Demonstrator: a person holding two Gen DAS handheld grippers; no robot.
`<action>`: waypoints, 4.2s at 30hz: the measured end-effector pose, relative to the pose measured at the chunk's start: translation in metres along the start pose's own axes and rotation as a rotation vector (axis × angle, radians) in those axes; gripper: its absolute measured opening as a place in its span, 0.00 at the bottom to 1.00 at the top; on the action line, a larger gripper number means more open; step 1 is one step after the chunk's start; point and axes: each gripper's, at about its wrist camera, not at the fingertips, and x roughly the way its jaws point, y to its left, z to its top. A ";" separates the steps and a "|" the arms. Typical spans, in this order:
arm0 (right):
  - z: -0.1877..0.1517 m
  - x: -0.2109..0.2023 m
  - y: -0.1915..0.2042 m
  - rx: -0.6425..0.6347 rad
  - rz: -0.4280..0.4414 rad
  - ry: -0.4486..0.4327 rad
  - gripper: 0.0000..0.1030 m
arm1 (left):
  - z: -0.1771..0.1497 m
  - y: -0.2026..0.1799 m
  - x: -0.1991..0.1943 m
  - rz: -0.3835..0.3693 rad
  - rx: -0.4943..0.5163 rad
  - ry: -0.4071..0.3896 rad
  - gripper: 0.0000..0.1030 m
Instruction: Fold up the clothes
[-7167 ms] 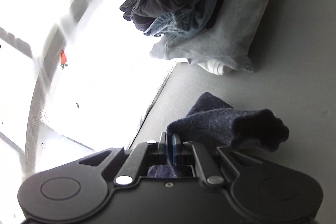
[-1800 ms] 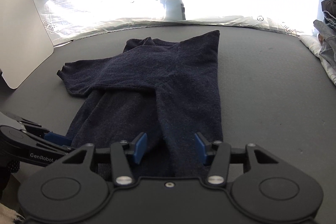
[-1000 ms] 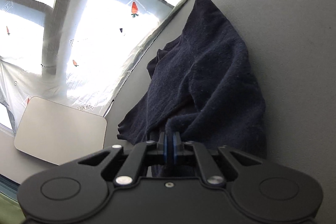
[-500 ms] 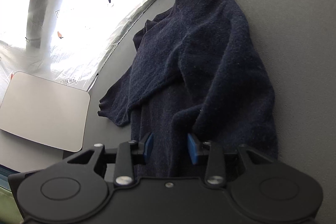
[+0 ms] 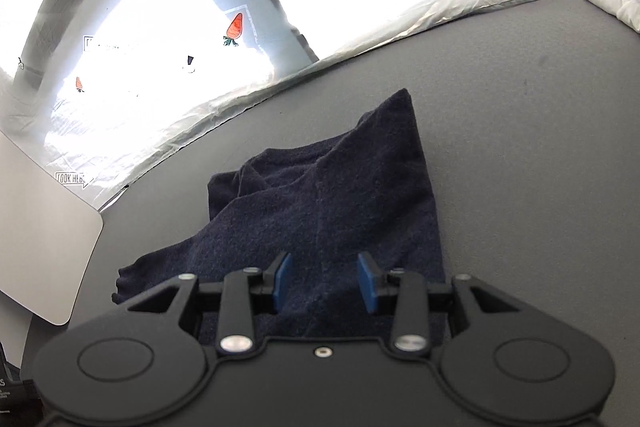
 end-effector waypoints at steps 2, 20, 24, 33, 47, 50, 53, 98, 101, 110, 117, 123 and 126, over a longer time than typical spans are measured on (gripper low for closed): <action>0.018 0.015 -0.001 -0.015 -0.029 -0.007 0.38 | 0.011 0.008 0.011 0.018 -0.034 -0.004 0.72; 0.074 0.132 0.012 -0.261 -0.226 0.122 0.09 | 0.081 0.019 0.086 0.172 -0.087 -0.070 0.67; 0.080 0.119 0.004 -0.191 -0.184 0.078 0.02 | 0.081 0.023 0.077 0.156 -0.153 -0.139 0.10; 0.105 0.060 0.036 -0.186 -0.119 -0.146 0.01 | 0.105 0.025 -0.014 0.039 -0.227 -0.435 0.09; 0.119 0.106 0.063 -0.283 -0.182 -0.070 0.03 | 0.124 0.078 0.015 0.134 -0.325 -0.367 0.09; 0.103 0.107 0.060 -0.321 -0.239 -0.037 0.49 | 0.111 0.089 0.029 0.141 -0.370 -0.310 0.09; 0.090 0.102 0.046 -0.269 -0.239 -0.025 0.54 | 0.102 0.096 0.034 0.144 -0.402 -0.287 0.09; 0.036 -0.022 -0.009 0.073 -0.056 -0.020 0.35 | 0.048 -0.118 -0.010 -0.468 0.156 -0.190 0.10; 0.014 -0.032 -0.006 0.127 0.038 0.017 0.14 | 0.018 -0.141 0.005 -0.435 0.222 -0.072 0.14; -0.026 -0.034 0.018 0.156 0.219 0.113 0.15 | -0.015 -0.138 -0.001 -0.422 0.203 0.029 0.56; -0.027 -0.015 0.041 0.143 0.276 0.157 0.29 | -0.027 -0.116 -0.005 -0.294 0.162 0.062 0.60; -0.030 0.007 0.060 0.089 0.242 0.212 0.30 | -0.029 -0.094 -0.010 -0.195 0.129 0.048 0.60; -0.033 0.010 0.064 0.071 0.235 0.204 0.07 | -0.029 -0.088 -0.012 -0.178 0.131 0.039 0.61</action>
